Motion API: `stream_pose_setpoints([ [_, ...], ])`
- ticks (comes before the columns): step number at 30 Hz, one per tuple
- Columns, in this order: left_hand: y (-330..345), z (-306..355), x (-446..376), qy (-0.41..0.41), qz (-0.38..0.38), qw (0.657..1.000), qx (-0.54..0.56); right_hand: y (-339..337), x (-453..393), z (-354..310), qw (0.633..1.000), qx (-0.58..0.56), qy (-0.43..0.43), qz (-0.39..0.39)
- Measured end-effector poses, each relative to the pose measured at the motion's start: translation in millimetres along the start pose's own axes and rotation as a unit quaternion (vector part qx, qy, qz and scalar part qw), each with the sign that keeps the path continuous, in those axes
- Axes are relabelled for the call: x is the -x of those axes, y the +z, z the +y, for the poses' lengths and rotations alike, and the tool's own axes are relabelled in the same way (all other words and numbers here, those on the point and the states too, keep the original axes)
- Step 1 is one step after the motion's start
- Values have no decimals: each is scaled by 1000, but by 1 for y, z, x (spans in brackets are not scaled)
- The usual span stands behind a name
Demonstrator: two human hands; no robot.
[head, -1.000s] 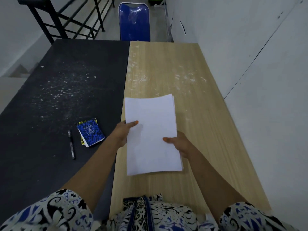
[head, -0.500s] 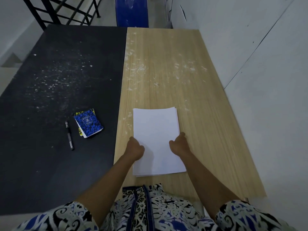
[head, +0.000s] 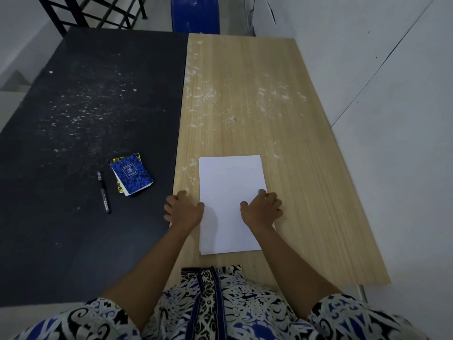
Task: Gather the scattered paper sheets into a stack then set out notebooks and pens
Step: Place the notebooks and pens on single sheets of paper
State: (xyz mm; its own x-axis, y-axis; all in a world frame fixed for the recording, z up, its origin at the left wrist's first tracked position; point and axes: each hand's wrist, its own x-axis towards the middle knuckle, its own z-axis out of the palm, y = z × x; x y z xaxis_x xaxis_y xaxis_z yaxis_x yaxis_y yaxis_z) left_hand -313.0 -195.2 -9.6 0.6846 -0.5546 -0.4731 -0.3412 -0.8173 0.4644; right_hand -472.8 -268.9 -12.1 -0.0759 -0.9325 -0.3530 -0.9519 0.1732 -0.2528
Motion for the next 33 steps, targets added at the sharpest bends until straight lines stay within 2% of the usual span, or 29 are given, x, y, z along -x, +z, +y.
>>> stream_pose_setpoints([
  [3, -20, -10, -16, -23, 54, 998, 36, 5, 10, -21, 998, -21, -53, -8],
  [7, -58, -31, -44, -74, 142, 985, 70, 16, 26, -52, 985, -35, -164, -32],
  [10, -90, -50, -65, -143, 148, 973, 101, 30, 40, -77, 966, -66, -225, -107],
  [12, -105, -61, -76, -150, 141, 974, 97, 37, 48, -93, 955, -78, -240, -154],
  [18, -133, -86, -106, -106, 88, 988, 73, 61, 79, -155, 948, -87, -231, -204],
  [21, -141, -92, -117, -83, 67, 993, 57, 71, 91, -177, 950, -15, -217, -223],
  [24, -146, -94, -126, -53, 57, 997, 26, 77, 102, -184, 951, 47, -201, -231],
  [28, -149, -92, -138, -36, 19, 999, 15, 77, 108, -184, 954, 38, -175, -241],
  [33, -154, -89, -146, -53, -16, 995, 88, 80, 115, -179, 956, 21, -166, -242],
])
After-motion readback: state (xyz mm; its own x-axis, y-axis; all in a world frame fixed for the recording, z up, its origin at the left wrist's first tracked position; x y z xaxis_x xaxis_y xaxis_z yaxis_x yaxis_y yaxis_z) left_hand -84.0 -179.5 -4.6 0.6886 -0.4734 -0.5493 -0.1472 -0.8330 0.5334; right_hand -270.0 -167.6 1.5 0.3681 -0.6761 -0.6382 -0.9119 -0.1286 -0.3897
